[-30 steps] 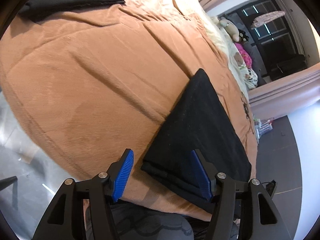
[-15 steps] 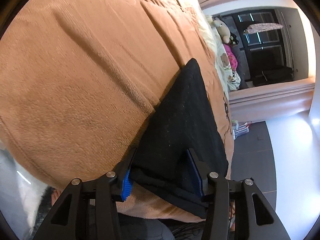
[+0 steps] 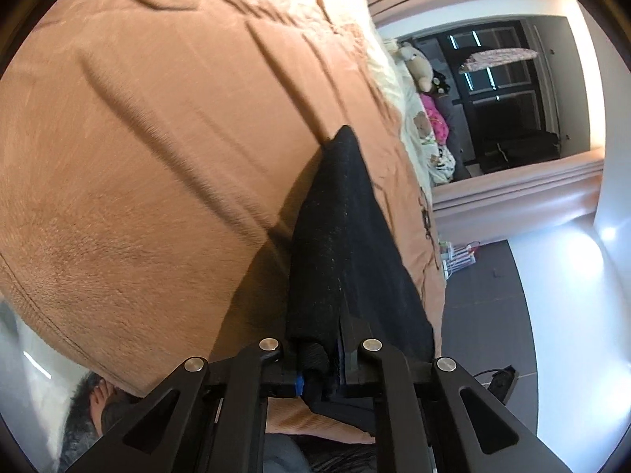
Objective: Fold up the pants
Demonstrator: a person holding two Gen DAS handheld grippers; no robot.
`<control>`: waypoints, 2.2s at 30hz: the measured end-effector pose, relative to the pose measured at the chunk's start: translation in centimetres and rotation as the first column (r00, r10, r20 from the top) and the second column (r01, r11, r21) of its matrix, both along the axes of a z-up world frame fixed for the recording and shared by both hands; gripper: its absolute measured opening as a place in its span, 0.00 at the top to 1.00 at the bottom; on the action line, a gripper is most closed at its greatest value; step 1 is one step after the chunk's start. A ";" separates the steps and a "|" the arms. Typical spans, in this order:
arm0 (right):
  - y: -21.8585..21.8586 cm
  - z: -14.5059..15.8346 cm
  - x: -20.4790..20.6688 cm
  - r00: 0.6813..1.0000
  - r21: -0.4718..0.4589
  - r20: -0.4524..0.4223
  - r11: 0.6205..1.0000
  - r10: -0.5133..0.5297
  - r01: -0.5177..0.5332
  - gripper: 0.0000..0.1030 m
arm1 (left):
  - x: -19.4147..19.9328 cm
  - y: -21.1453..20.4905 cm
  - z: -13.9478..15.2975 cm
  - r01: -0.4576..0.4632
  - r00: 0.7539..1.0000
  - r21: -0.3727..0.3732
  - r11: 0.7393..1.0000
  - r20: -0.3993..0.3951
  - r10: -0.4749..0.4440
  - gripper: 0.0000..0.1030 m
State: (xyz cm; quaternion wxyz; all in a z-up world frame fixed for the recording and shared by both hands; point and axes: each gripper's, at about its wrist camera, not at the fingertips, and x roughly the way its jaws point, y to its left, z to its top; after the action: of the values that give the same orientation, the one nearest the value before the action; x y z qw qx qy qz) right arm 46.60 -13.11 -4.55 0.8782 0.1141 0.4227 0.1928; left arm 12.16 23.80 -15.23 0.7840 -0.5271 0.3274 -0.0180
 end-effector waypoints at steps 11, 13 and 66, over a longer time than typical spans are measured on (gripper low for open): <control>6.7 1.6 -4.1 0.989 0.012 0.053 0.990 0.139 -0.140 0.72 | 0.6 -0.6 2.6 0.037 0.998 0.015 0.999 0.057 -0.037 0.89; 8.4 1.2 -4.1 0.986 -0.001 0.047 0.987 0.160 -0.160 0.72 | 0.7 -0.5 2.3 0.034 0.998 0.011 0.999 0.057 -0.035 0.89; 23.6 -5.8 1.2 0.990 -0.169 -0.071 0.977 0.120 -0.131 0.83 | -1.2 1.1 -3.8 -0.113 0.994 -0.170 0.979 -0.021 0.111 0.74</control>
State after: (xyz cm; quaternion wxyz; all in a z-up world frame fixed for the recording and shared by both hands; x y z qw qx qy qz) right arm 47.75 10.48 -10.35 0.8576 0.0161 0.4706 0.2069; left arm 10.99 24.85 -19.06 0.7338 -0.6101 0.2988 0.0013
